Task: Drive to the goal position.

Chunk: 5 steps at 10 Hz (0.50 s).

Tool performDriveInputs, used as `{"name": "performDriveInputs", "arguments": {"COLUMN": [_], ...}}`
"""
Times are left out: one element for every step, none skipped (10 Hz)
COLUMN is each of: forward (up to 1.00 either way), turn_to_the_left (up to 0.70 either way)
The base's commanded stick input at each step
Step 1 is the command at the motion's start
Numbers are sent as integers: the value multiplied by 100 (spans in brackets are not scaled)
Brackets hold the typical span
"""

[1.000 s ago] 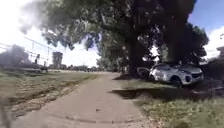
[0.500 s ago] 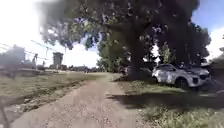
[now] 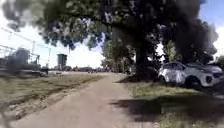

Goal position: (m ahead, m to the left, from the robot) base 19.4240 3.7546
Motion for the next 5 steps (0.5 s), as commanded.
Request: {"name": "performDriveInputs", "arguments": {"forward": [100,100,100,100,100], "turn_to_the_left": [0,0,0,0,0]}}
